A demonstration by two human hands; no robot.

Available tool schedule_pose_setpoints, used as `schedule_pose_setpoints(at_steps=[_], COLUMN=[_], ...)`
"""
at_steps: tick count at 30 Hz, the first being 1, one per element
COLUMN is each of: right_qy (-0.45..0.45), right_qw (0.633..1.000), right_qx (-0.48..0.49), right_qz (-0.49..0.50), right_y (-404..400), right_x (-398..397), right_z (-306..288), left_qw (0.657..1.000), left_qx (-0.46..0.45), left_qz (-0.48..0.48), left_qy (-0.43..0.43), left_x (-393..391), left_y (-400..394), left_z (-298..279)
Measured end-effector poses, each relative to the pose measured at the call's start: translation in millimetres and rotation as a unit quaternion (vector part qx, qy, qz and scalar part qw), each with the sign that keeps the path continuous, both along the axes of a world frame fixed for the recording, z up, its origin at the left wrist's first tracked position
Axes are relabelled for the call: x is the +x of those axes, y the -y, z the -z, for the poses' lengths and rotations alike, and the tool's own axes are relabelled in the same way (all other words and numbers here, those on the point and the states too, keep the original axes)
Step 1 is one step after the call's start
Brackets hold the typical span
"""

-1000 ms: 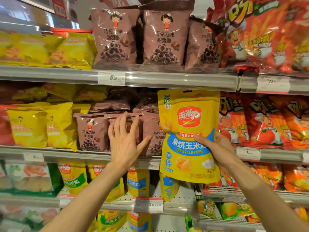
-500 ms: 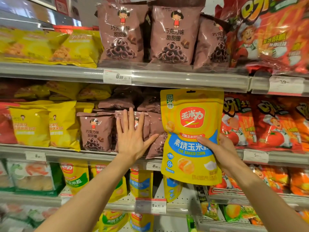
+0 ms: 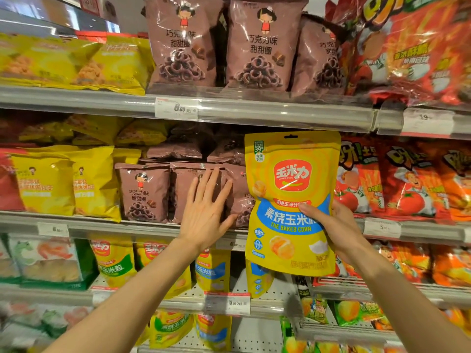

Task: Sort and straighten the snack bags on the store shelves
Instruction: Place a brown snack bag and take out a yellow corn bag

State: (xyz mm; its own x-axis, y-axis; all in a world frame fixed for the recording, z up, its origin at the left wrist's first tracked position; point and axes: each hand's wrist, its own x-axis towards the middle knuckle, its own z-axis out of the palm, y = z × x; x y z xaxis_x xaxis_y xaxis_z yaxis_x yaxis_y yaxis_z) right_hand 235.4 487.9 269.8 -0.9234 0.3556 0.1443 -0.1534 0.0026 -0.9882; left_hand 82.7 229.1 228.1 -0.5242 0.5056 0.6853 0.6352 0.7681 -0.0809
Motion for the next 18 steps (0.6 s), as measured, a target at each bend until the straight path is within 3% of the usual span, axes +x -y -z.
schedule_pose_setpoints(at_steps=[5,8,11,14,16,18], right_qy=[-0.002,-0.004,-0.009,-0.007,0.006,0.025], right_qw=[1.0,1.0,1.0,1.0,0.999,0.999], right_qx=[-0.003,-0.005,-0.011,-0.018,-0.025,-0.021], right_qz=[0.004,-0.001,-0.011,-0.024,-0.03,-0.031], right_y=[-0.2,1.5,3.1,4.4,5.5,7.4], right_x=[6.2,8.7,13.4,19.9,24.9,31.6], right_z=[4.3,4.9,4.2,6.8,12.3,19.8], left_qw=[0.985,0.953,0.883,0.769,0.709,0.673], left_qx=[0.143,0.23,0.291,0.349,0.378,0.393], left_qz=[0.082,0.122,0.16,0.24,0.275,0.293], left_qy=[0.059,0.155,0.331,0.479,0.527,0.554], left_x=[23.7,49.3,66.9,73.5,74.7,79.9], left_y=[5.7,-2.9,-17.3,-30.9,-38.2,-42.1], left_z=[5.1,2.0,2.0,0.8,4.2,11.2])
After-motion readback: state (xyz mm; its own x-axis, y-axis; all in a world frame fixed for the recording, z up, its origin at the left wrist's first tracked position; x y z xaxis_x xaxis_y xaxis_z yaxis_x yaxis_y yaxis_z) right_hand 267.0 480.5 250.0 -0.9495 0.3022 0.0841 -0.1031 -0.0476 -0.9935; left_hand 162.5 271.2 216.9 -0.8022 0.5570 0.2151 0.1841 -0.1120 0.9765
